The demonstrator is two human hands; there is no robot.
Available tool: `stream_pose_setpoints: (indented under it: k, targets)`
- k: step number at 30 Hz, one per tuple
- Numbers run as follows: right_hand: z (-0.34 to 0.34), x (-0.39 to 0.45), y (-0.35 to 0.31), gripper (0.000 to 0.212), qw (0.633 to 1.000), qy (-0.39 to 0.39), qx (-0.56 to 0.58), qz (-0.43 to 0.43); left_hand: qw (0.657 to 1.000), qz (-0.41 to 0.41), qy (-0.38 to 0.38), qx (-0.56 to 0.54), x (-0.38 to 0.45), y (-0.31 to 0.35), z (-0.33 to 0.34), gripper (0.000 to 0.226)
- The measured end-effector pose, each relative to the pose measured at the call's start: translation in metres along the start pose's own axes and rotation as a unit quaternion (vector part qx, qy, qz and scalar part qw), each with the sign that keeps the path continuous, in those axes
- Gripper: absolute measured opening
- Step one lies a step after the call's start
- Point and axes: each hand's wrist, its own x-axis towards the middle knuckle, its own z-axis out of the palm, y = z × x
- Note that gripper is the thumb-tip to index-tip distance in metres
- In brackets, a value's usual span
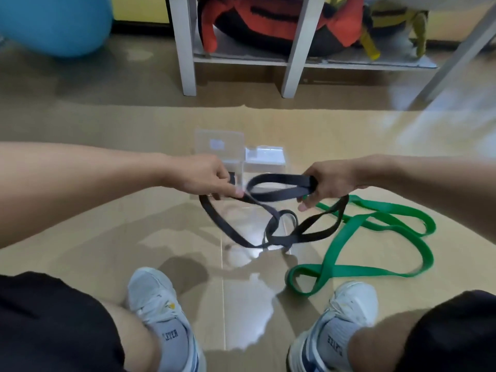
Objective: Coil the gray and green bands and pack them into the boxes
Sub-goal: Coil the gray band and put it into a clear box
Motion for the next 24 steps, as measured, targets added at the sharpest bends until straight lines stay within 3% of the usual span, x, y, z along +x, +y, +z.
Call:
stream_pose_setpoints:
  k: [5, 8, 13, 17, 20, 22, 24]
  targets:
    - [-0.015, 0.014, 0.043, 0.033, 0.972, 0.051, 0.217, 0.078, 0.981, -0.071, -0.089, 0.160, 0.000, -0.026, 0.000, 0.052]
    - [-0.020, 0.017, 0.066, 0.032, 0.963, 0.046, 0.231, 0.131, 0.967, -0.123, -0.109, 0.196, 0.002, -0.033, 0.004, 0.051]
    - [-0.026, 0.016, 0.096, 0.024, 0.973, 0.044, 0.116, 0.194, 0.957, -0.216, -0.078, 0.178, 0.004, -0.030, -0.001, 0.070]
    - [-0.043, 0.012, 0.127, 0.023, 0.968, 0.120, -0.037, 0.217, 0.956, -0.221, -0.065, 0.180, 0.006, -0.028, -0.008, 0.061]
    - [-0.053, 0.006, 0.143, 0.035, 0.931, 0.147, -0.166, 0.290, 0.970, -0.181, -0.056, 0.152, 0.010, -0.021, -0.006, 0.057]
    - [-0.058, 0.002, 0.156, 0.048, 0.888, 0.116, -0.251, 0.367, 0.985, -0.140, -0.040, 0.090, 0.013, -0.015, -0.004, 0.054]
    - [-0.056, 0.008, 0.171, 0.063, 0.863, 0.117, -0.302, 0.388, 0.995, -0.091, -0.020, 0.022, 0.016, -0.009, 0.000, 0.044]
